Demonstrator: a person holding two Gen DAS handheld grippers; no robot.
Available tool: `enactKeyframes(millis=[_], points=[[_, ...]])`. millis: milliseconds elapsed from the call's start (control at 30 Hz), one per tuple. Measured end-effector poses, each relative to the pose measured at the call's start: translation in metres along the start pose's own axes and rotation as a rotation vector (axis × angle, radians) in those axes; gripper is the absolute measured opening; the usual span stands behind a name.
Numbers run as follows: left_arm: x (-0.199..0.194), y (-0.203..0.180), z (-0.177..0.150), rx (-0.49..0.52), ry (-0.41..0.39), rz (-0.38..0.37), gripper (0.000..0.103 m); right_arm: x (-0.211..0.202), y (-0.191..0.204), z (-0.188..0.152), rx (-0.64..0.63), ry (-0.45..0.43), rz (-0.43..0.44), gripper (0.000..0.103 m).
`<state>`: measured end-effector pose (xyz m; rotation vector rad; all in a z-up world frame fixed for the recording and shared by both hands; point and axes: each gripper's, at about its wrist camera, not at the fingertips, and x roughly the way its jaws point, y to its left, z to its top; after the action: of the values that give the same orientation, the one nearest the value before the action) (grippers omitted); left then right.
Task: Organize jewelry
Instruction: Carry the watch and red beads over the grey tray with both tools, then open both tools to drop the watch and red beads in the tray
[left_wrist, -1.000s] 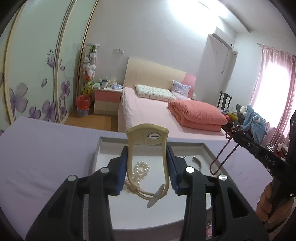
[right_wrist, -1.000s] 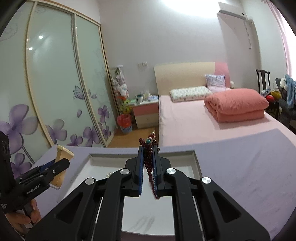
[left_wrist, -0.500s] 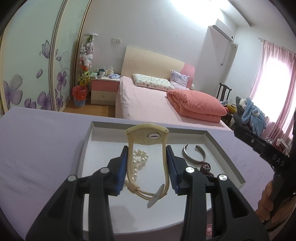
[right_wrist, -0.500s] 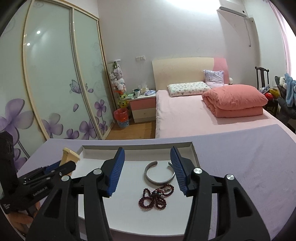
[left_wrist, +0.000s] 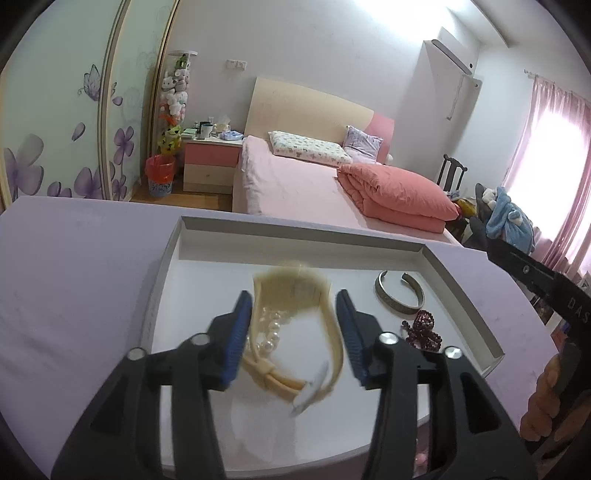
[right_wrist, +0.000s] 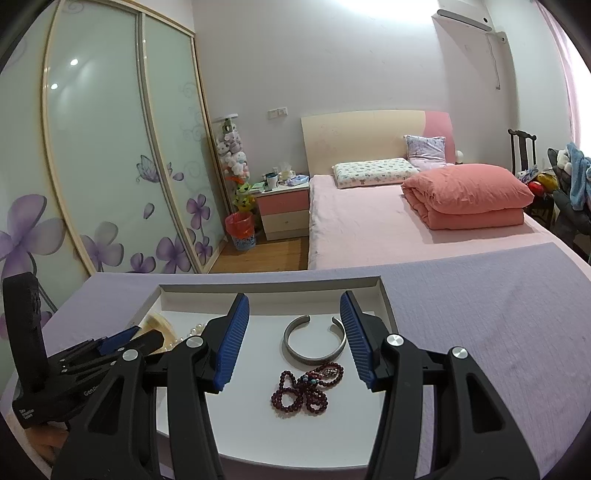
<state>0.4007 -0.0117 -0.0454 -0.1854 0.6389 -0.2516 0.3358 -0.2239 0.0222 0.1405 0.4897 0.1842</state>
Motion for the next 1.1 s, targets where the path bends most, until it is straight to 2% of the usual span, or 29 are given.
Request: enactKeyframes(millis=[500,700,833,1100], points=[[-0.011,0.007,0.001,-0.019,-0.027,0.015,0.051,-0.003,0.001,-0.001,-0.007,0.0,-0.008,0.053],[-0.054,0.006,-0.003,-0.004,-0.08,0.013,0.051,-0.023,0.007,-0.008,-0.024,0.0,-0.003,0.053],[-0.092,0.013,-0.017,0.013,-0.097,0.027,0.052,-0.042,0.013,-0.023,-0.043,0.023,0.004,0.053],[-0.149,0.037,-0.062,-0.013,-0.062,0.075,0.057,-0.085,0.026,-0.066,-0.086,0.082,0.008,0.053]])
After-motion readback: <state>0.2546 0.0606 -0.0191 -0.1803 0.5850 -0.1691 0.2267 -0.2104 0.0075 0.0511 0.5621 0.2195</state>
